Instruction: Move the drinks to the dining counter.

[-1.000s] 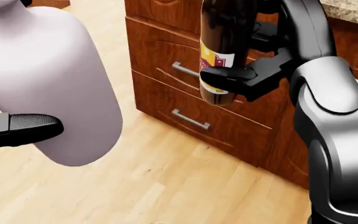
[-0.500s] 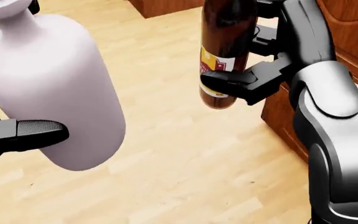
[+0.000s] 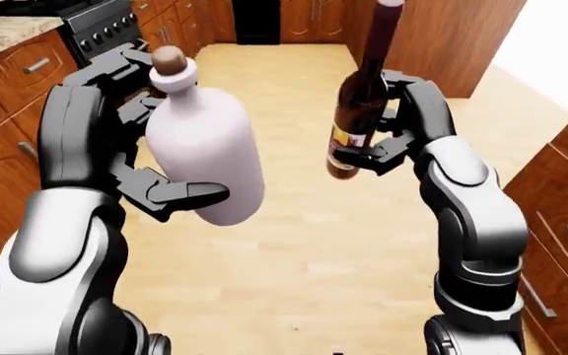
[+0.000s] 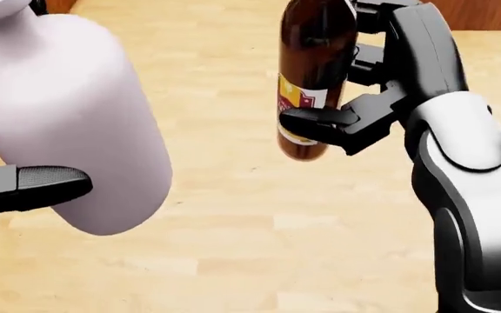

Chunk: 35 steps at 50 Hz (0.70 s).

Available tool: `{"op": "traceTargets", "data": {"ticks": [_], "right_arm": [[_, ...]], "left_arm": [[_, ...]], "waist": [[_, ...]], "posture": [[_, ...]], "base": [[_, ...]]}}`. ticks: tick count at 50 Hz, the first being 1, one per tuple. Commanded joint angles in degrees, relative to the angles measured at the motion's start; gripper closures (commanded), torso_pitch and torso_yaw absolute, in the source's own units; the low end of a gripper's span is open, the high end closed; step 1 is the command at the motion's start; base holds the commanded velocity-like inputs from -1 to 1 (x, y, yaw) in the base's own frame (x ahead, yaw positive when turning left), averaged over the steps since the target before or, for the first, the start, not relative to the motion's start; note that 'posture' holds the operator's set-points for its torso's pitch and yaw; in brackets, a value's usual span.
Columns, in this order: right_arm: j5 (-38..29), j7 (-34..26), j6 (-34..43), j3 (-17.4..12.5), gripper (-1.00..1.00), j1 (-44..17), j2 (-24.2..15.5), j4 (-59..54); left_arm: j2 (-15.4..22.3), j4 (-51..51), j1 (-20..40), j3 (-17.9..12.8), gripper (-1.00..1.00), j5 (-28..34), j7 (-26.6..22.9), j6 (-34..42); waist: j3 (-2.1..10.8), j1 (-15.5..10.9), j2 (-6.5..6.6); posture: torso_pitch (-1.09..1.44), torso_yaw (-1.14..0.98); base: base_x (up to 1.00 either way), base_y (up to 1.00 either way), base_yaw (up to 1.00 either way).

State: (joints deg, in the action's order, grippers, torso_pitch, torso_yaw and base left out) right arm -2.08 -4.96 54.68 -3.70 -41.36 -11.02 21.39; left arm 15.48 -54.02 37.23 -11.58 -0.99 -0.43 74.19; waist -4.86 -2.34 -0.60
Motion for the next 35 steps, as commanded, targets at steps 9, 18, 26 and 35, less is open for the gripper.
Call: {"op": "traceTargets", "data": {"ticks": [9,18,26,35], "right_arm": [[-0.6,3.6,-3.0,-3.8,1.00,-1.7,-1.7,3.4],[0.4,4.4,-3.7,-4.2,1.00,-1.1,-1.9,3.5],[0.8,4.9,-4.1,-4.0,1.00,-0.8,-1.8,3.6],[0.9,5.2,-4.7,-3.5,1.00,0.8,-1.4,4.7]], "left_arm": [[-0.1,-0.3,1.2,1.0,1.00,-0.1,-0.3,-2.2],[-0.5,0.2,0.9,1.5,1.00,0.3,-0.4,-2.9],[-0.8,-0.2,1.2,1.6,1.00,0.4,-0.5,-2.4],[-0.7,-1.0,2.4,2.0,1.00,0.7,-0.4,-0.6]], "waist": [[1.30,2.0,-0.54],[1.16,2.8,5.80],[3.63,0.2,1.99],[2.77,1.8,-2.22]], "posture": [[0.00,0.00],[0.00,0.00],[0.00,0.00],[0.00,0.00]], "base": [[0.40,-0.01,0.00],[0.71,-0.03,0.00],[0.86,-0.02,0.00],[0.90,-0.02,0.00]]}}
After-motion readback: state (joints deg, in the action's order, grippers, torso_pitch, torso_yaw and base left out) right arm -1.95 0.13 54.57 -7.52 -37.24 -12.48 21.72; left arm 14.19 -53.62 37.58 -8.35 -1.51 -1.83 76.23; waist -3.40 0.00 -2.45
